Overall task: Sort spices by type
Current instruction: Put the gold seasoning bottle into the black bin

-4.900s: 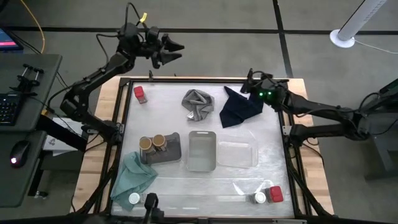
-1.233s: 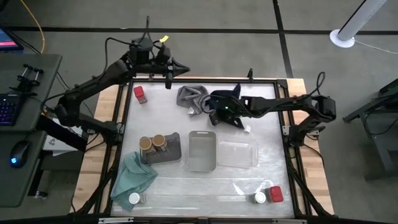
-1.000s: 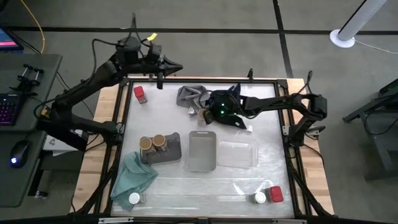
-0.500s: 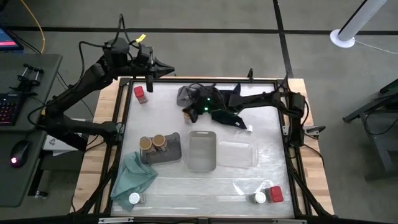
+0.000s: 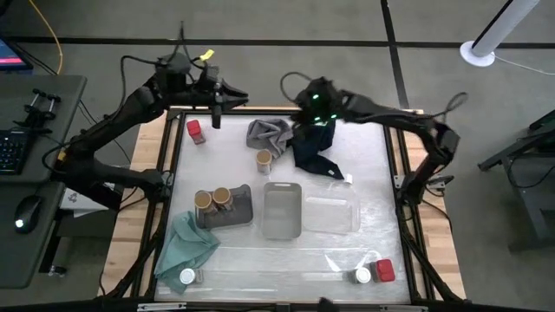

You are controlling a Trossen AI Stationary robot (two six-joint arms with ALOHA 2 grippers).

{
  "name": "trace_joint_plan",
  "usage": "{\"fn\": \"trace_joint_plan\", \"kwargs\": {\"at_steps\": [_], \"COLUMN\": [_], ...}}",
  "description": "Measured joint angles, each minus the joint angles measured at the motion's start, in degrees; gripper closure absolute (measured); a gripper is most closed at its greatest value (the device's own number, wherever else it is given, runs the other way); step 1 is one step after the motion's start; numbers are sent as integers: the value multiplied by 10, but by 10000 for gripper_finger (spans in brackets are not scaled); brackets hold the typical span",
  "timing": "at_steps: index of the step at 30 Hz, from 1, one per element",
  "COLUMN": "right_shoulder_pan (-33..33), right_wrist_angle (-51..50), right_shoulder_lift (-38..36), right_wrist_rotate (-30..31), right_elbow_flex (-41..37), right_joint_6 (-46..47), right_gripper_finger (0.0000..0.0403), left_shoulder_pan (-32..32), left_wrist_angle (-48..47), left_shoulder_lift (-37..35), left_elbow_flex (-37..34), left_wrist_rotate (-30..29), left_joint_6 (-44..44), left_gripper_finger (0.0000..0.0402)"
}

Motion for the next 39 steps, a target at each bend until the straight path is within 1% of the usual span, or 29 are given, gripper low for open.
{"fn": "trace_joint_plan", "kwargs": {"at_steps": [3, 5, 7, 9, 12, 15, 17, 20, 24, 31, 39], "right_shoulder_pan": [-20, -30, -36, -39, -38, -36, -36, -36, -36, -36, -37], "right_wrist_angle": [-70, -108, -134, -157, -186, -211, -227, -244, -241, -244, -244], "right_shoulder_lift": [-47, -78, -110, -136, -167, -187, -190, -186, -183, -183, -182], "right_wrist_rotate": [26, 42, 58, 77, 105, 120, 122, 122, 122, 122, 122], "right_elbow_flex": [0, 0, 0, 0, 0, 0, 0, 0, -9, -25, -25], "right_joint_6": [-8, -11, -11, -5, 14, 23, 35, 42, 27, 25, 18], "right_gripper_finger": [368, 342, 314, 284, 240, 202, 181, 159, 145, 143, 143], "left_shoulder_pan": [-7, -17, -29, -42, -66, -89, -105, -125, -137, -146, -171], "left_wrist_angle": [-1, -18, -53, -109, -200, -253, -275, -295, -302, -351, -345], "left_shoulder_lift": [34, 62, 95, 130, 184, 225, 250, 284, 315, 360, 379], "left_elbow_flex": [0, 12, 41, 74, 117, 128, 128, 128, 128, 128, 123], "left_wrist_rotate": [2, 2, -1, -15, -55, -93, -107, -135, -182, -182, -184], "left_joint_6": [1, 10, 34, 63, 112, 156, 176, 194, 196, 212, 216], "left_gripper_finger": [256, 212, 169, 131, 87, 60, 49, 44, 44, 44, 45]}}
